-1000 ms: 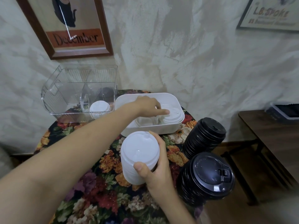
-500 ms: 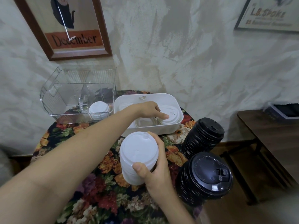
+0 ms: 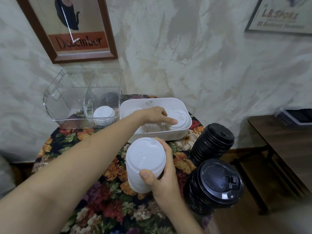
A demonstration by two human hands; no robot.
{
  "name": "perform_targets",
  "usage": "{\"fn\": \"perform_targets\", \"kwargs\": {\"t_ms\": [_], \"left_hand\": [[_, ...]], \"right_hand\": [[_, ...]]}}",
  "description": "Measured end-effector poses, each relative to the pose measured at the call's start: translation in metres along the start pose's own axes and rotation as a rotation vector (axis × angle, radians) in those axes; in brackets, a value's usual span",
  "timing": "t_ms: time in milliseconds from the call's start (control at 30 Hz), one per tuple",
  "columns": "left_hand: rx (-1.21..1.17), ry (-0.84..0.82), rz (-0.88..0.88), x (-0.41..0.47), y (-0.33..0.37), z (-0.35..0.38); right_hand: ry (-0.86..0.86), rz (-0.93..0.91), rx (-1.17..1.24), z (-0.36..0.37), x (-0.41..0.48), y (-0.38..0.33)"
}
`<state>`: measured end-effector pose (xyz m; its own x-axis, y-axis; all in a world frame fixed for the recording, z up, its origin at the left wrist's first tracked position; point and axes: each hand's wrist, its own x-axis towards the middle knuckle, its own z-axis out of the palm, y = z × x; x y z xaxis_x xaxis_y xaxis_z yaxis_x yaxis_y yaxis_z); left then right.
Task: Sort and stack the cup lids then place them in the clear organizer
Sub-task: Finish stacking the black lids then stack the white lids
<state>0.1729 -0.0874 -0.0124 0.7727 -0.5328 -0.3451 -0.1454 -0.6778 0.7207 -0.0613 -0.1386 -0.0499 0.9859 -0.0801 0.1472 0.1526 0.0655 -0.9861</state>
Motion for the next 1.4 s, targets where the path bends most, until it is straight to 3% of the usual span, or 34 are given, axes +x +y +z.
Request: {"fn": "perform_targets", "kwargs": {"t_ms": [367, 600, 800, 967, 1067, 1200, 1400], "left_hand": [[-0.281, 0.416, 0.163, -0.027, -0.001, -0.010], [-0.366, 0.810, 0.297, -0.103, -0.020, -0.015], [-0.443, 1.136, 0.193, -0.193, -0.091, 0.024], [-0.177, 1.114, 0.072, -0.213, -0.140, 0.059], [0.024, 1.026, 0.091, -0.210, -0.157, 0.062], [-0.094, 0.901, 0.115, -0.216, -0.154, 0.061], [-0.275, 0.928, 0.087, -0.218, -0.148, 0.066]], "right_hand": [[-0.001, 0.002, 0.009, 0.000, 0.000, 0.002], [0.004, -0.034, 0.010, 0.000, 0.002, 0.004], [0.018, -0.098, 0.001, 0.001, 0.003, 0.008], [0.020, -0.128, -0.024, 0.002, 0.002, 0.008], [0.023, -0.137, -0.037, 0.002, 0.002, 0.007], [0.016, -0.151, -0.046, 0.003, 0.002, 0.005], [0.008, -0.160, -0.053, 0.002, 0.001, 0.004]]}}
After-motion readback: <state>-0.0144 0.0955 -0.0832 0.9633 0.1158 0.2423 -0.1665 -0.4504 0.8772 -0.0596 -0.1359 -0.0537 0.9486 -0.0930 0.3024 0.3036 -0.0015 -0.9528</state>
